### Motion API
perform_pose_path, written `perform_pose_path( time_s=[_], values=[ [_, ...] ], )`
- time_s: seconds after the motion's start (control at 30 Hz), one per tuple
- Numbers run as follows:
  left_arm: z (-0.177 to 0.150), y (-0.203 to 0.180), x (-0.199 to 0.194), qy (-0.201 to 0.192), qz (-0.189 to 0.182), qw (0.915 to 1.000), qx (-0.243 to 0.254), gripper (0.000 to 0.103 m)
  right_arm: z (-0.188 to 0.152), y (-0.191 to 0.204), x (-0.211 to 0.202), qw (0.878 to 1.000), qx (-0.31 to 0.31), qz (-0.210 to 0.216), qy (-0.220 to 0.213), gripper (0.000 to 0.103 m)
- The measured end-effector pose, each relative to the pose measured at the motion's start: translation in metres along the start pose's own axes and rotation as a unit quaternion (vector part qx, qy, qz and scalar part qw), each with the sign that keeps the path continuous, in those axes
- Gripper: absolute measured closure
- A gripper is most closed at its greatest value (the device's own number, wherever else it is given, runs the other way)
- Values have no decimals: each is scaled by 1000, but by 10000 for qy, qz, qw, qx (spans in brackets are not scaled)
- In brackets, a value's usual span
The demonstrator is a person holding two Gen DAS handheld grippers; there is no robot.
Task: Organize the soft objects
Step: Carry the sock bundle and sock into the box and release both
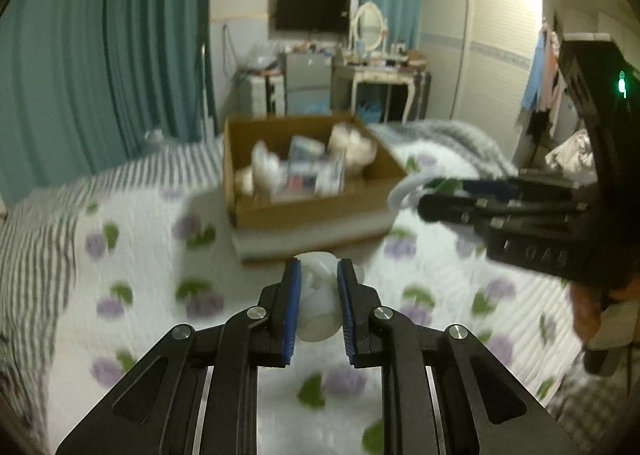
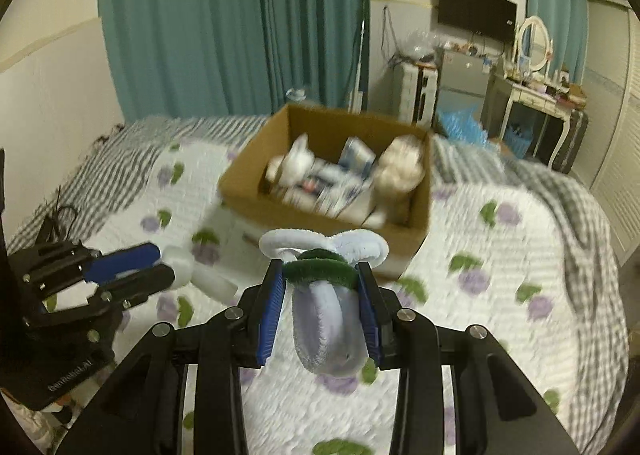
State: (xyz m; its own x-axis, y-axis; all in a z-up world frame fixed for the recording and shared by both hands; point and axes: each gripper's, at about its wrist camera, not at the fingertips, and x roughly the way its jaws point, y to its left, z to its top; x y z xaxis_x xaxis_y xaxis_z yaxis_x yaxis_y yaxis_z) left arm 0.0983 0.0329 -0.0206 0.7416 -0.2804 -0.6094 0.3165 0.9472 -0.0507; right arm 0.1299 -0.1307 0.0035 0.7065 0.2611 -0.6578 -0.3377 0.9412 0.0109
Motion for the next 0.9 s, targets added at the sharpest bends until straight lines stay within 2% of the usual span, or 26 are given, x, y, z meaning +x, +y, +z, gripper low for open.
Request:
perform_pose_path(
  time_s=[0.17,0.37,0.43,0.47,0.63,0.67,0.73,0.77,0.8,0.83,0.87,0.9],
  values=[
    [57,-5,6,-269,-45,9995,164,85,39,-19,-4,9993,-64,-176,-310,68],
    [118,0,49,-421,67,9987,277,85,86,-40,30,9984,-2,-286,-486,68],
    [128,4,69,-403,77,9987,313,84,99,-46,52,9985,80,-266,-462,68],
    [131,6,78,-385,93,9986,344,79,104,-49,65,9987,125,-262,-430,68],
    [132,20,131,-213,292,9985,421,78,109,-61,126,9991,353,-79,-226,66],
    [129,21,141,-167,385,9981,449,78,108,-62,132,9990,395,-73,-215,62],
    [123,23,154,-99,556,9970,537,78,104,-65,143,9986,494,-123,-174,42],
    [121,24,159,-73,615,9965,564,73,102,-67,145,9982,540,-171,-210,31],
    [118,26,163,-46,640,9963,574,66,100,-70,146,9977,593,-197,-278,30],
    [116,28,166,-19,652,9963,554,46,98,-73,146,9973,635,-212,-299,30],
    [115,32,167,-7,659,9966,491,30,98,-74,145,9970,668,-224,-306,30],
    [114,33,168,1,663,9969,435,28,97,-76,141,9968,691,-240,-332,30]
  ],
)
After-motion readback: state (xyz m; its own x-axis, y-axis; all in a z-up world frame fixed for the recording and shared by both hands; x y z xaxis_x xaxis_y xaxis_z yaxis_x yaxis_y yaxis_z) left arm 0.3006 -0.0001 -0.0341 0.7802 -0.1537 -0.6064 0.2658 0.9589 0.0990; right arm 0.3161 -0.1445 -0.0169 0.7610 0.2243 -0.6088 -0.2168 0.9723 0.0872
